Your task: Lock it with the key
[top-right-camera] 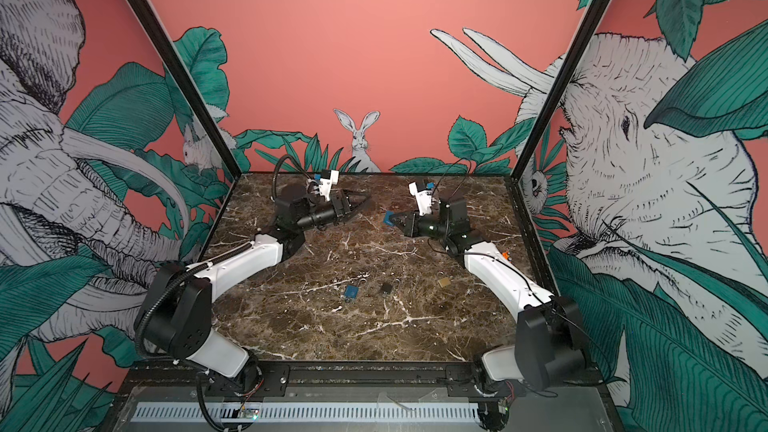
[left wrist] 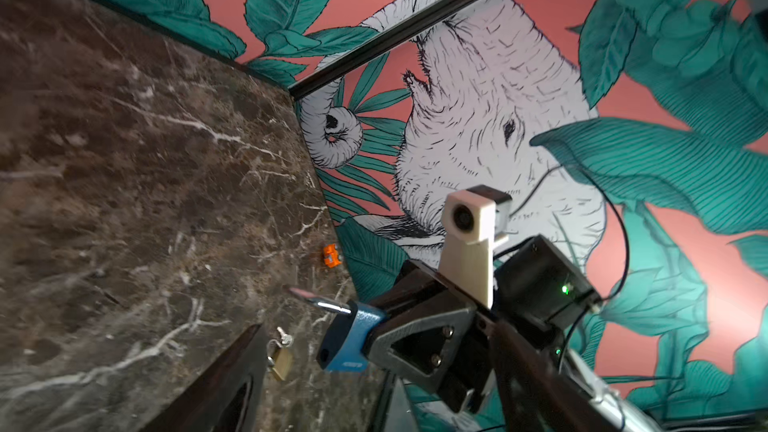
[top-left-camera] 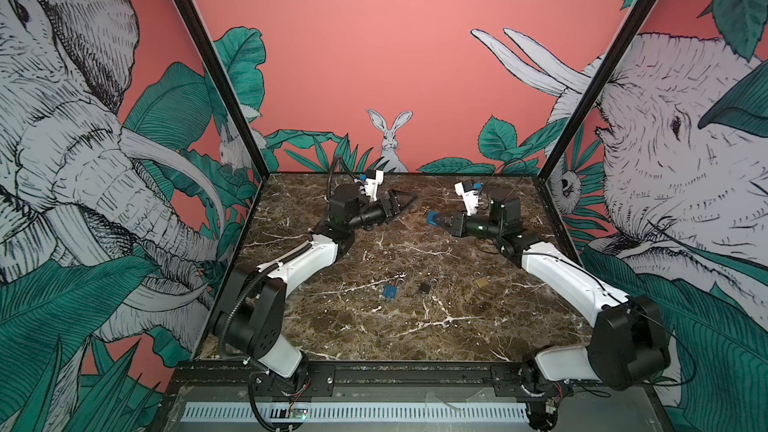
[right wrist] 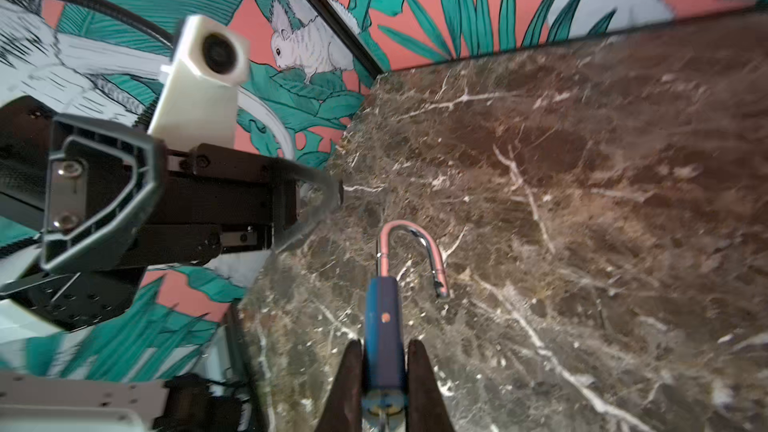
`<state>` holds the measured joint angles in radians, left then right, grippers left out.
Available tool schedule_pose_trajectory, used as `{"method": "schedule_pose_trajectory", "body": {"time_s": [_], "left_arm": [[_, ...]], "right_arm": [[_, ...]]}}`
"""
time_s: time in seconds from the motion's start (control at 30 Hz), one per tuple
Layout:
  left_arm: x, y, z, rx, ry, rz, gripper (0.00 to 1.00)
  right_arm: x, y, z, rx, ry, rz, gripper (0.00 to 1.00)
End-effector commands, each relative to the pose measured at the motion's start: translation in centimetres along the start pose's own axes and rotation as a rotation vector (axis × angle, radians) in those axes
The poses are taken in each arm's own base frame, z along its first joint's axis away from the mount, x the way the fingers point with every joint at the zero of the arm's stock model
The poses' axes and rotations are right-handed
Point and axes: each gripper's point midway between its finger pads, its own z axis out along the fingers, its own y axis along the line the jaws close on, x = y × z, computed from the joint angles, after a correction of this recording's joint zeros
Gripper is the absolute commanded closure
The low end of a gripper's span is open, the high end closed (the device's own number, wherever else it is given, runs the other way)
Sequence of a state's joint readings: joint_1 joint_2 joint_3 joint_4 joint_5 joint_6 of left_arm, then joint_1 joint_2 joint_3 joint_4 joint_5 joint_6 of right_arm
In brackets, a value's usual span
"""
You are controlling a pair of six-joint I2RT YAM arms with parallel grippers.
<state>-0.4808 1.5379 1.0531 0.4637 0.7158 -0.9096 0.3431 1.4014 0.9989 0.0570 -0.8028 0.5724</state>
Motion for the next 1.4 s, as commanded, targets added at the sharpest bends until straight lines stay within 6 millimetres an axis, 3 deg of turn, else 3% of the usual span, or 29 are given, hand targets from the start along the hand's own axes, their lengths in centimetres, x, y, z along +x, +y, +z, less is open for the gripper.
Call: {"method": "schedule_pose_trajectory", "body": {"time_s": [0.0,0.2,0.33,0.9,1.37], "left_arm": [[2.2,-1.6,-1.0,0.046,0.123,0.352,0.14],[3.5,-2.7,-1.1,0.217,0.136,0.428,0.15],[4.3,-3.3,-1.4,0.283,0.160,0.412,0.21],[5.7,-2.5,-0.4,0.324,0.206,0.297,0.41],[6.3,-3.2,0.2,0.348,0.232,0.268,0.60]], "right_arm": [[2.8,4.1,-0.8,-0.225,0.182,0.211,1.00],[3.9,5.4,-1.7,-0.313,0.205,0.210,1.00],[3.9,5.5,-1.5,-0.348,0.198,0.213,1.00],[0.9,6.6,-2.5,-0.342,0.107,0.126,1.00],[0.1,6.5,-3.2,-0.318,0.069,0.110,1.00]]}}
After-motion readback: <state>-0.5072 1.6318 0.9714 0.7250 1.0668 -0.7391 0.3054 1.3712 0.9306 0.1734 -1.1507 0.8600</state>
